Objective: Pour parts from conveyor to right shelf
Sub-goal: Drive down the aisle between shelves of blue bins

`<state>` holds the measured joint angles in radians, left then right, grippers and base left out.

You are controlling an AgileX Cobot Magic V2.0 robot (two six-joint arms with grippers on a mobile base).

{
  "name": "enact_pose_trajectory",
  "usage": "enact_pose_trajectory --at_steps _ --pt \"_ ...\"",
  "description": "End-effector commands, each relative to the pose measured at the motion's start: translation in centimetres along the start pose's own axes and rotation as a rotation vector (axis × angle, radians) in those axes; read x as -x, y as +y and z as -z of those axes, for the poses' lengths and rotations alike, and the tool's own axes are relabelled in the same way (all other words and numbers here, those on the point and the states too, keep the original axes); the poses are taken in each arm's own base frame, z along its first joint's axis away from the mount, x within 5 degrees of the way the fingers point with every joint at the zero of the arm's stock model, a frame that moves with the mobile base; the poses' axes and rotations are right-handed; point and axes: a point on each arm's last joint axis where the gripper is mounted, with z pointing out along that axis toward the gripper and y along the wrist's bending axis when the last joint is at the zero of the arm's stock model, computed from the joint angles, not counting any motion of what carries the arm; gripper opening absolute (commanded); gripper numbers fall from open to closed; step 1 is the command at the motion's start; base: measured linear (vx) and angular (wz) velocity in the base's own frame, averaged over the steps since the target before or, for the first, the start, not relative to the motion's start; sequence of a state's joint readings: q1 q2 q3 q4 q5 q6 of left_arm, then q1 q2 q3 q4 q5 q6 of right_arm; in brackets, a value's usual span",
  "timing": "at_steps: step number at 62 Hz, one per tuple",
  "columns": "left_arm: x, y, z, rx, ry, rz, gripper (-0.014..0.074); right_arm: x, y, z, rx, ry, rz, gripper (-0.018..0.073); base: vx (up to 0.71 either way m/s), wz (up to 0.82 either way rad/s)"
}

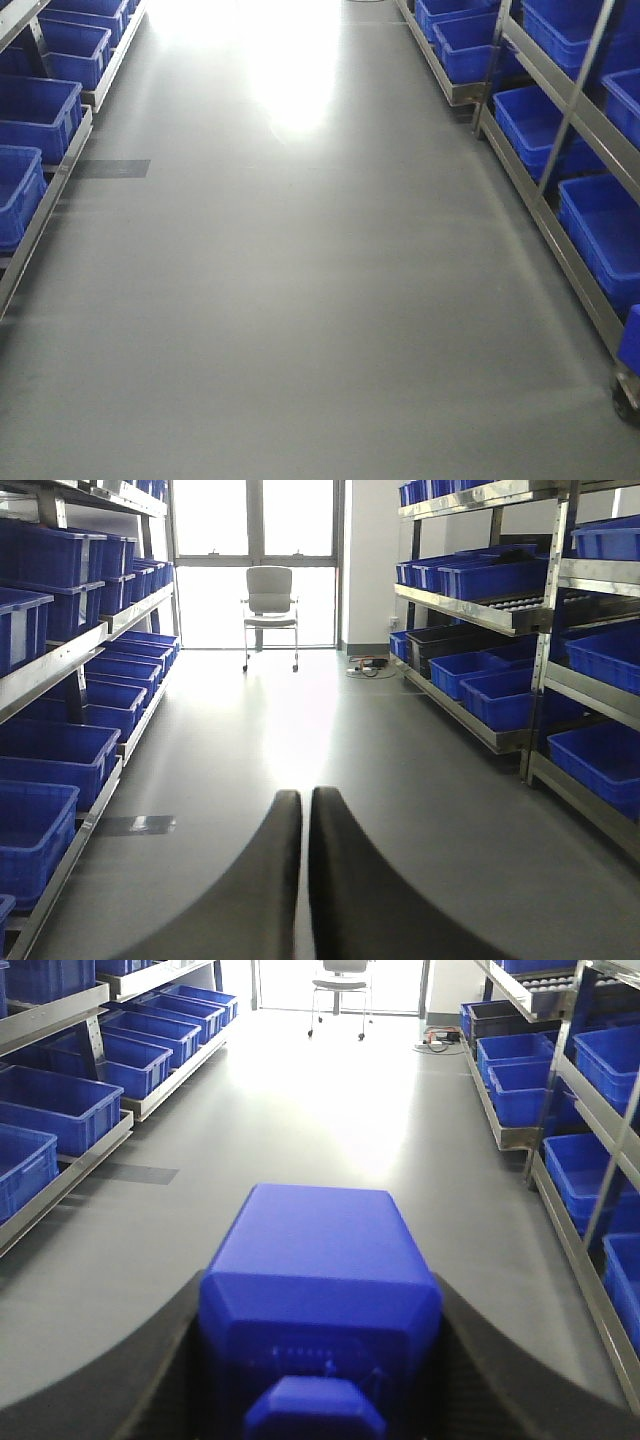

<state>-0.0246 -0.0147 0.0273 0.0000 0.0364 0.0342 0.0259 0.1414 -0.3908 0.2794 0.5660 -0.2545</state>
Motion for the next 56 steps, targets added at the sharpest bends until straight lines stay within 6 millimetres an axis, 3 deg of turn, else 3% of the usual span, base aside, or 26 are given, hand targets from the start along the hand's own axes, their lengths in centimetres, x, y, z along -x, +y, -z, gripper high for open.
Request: enact_pose_trajectory --at_steps 1,56 --pt "-0.29 -0.01 0.0 0.001 -0.056 0.009 -0.0006 1.39 -0.16 0.06 -0.017 -0.078 0.003 -0.0005 0.7 0.08" --pt "-0.29 -0.01 0.0 0.001 -0.056 0.009 -0.0006 1.39 -0.16 0.06 -0.017 -0.078 0.003 -0.0005 0.72 0.05"
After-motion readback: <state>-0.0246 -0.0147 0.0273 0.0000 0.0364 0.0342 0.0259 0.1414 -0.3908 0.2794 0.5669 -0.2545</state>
